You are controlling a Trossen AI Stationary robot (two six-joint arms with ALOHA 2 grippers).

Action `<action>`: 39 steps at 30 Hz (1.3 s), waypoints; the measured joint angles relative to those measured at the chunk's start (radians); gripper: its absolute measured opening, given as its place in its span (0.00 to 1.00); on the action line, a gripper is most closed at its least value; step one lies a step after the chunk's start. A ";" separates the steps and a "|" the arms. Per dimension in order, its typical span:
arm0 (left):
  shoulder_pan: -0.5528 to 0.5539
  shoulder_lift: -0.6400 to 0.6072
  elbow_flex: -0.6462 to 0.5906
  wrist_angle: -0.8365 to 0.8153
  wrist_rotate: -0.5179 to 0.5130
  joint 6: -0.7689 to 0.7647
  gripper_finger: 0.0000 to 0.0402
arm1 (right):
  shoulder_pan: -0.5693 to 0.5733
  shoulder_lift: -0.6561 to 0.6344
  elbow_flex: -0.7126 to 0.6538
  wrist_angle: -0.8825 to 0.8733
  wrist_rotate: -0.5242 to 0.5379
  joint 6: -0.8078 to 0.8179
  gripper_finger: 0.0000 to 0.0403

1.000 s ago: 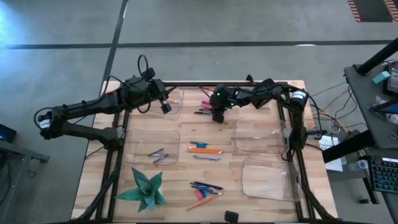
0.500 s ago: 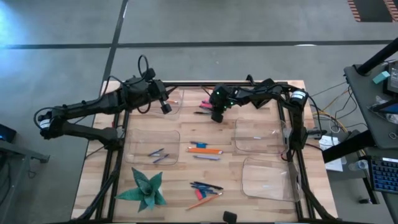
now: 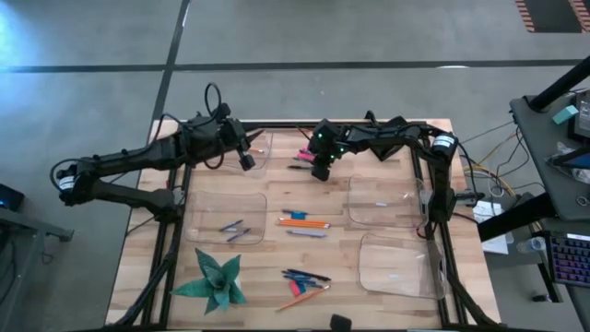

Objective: Sort crayons/erasers/pens/pencils in bins
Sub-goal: Put the blue crayon into the middle left transparent bin

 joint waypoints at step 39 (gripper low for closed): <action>-0.018 0.002 -0.002 0.003 0.000 -0.010 0.11 | 0.004 0.022 -0.019 0.037 0.012 0.013 0.09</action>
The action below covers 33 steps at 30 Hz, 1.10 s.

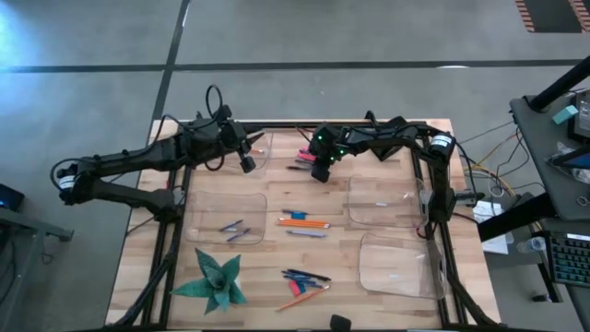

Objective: Sort crayons/erasers/pens/pencils in bins
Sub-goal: Put the blue crayon into the middle left transparent bin

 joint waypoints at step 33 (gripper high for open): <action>0.000 0.069 -0.002 0.031 0.016 -0.239 0.26 | 0.032 -0.398 0.018 -0.004 0.001 0.144 0.09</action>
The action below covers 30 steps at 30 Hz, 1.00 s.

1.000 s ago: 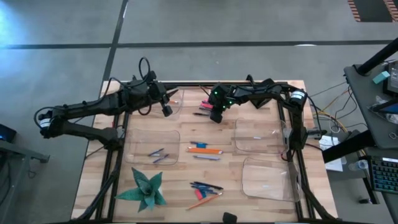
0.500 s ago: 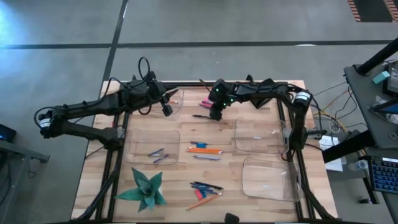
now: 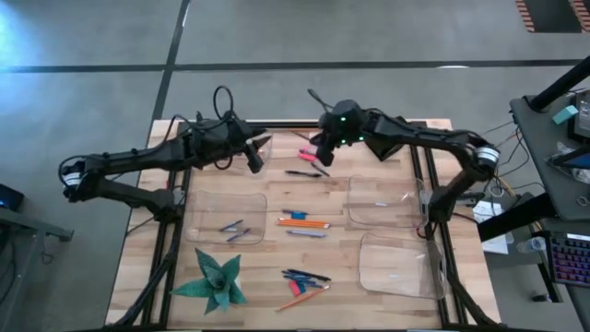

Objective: Sort crayons/erasers/pens/pencils in bins
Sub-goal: Put the blue crayon into the middle left transparent bin

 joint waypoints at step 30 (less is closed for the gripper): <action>-0.019 0.025 -0.004 0.510 0.266 -0.207 0.44 | 0.169 -0.181 0.000 0.339 0.036 -0.084 0.09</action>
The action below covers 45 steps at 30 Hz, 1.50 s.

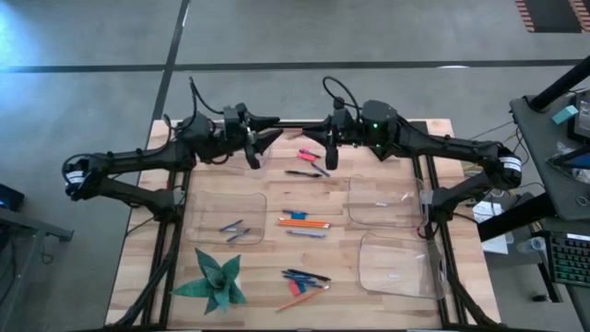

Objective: Sort crayons/erasers/pens/pencils in bins
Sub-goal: Put the blue crayon into the middle left transparent bin

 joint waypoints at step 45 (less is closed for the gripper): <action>-0.016 -0.084 -0.008 -0.232 -0.002 0.265 0.44 | 0.002 0.405 0.075 -0.379 0.066 0.014 0.36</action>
